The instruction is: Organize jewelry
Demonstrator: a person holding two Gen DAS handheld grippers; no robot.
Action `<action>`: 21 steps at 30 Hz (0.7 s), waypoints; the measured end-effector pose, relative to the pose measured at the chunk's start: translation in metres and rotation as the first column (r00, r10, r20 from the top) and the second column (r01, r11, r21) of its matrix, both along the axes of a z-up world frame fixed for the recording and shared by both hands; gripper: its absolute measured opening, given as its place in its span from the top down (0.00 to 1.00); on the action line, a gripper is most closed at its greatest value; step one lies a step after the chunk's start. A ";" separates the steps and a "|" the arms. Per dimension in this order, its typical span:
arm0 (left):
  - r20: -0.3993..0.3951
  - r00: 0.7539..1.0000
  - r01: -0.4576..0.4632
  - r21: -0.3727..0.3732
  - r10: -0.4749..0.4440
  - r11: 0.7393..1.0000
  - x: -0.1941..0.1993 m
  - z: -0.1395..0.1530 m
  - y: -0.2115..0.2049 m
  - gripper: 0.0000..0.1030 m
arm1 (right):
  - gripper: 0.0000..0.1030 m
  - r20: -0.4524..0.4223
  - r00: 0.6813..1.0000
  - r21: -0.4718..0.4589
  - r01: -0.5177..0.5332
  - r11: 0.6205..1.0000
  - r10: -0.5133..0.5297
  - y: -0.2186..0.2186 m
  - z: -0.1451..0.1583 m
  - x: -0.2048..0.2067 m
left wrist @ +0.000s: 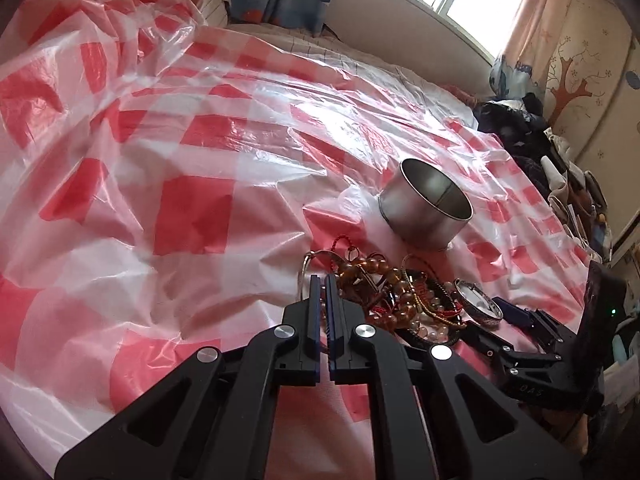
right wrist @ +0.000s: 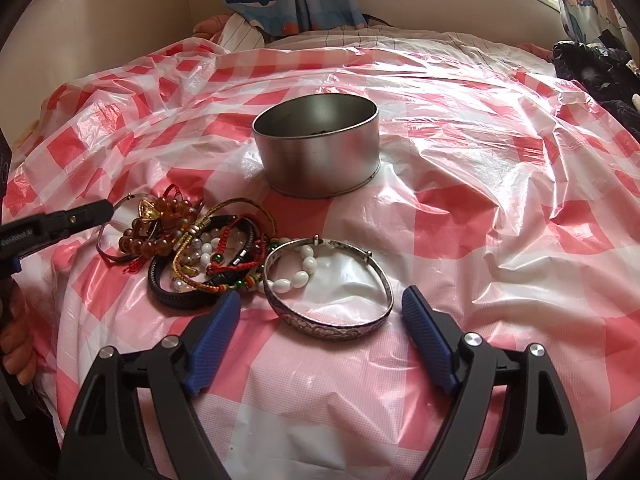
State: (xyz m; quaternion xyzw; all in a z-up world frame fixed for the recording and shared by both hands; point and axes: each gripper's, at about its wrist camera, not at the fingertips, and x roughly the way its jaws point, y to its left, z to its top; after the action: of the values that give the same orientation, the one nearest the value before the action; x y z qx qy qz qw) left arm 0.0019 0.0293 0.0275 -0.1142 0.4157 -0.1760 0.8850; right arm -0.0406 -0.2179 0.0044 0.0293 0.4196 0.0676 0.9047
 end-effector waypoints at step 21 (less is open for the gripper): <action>0.106 0.979 0.157 0.170 -0.177 0.973 -0.015 0.018 -0.039 0.80 | 0.40 0.022 1.000 0.056 -0.001 0.998 0.000 -0.003 0.004 -0.002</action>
State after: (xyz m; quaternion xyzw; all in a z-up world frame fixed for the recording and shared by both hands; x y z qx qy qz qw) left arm -0.0134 -0.0102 0.0452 0.0039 0.3826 -0.2224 0.8968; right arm -0.0422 -0.2204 0.0083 0.0537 0.4075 0.0797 0.9081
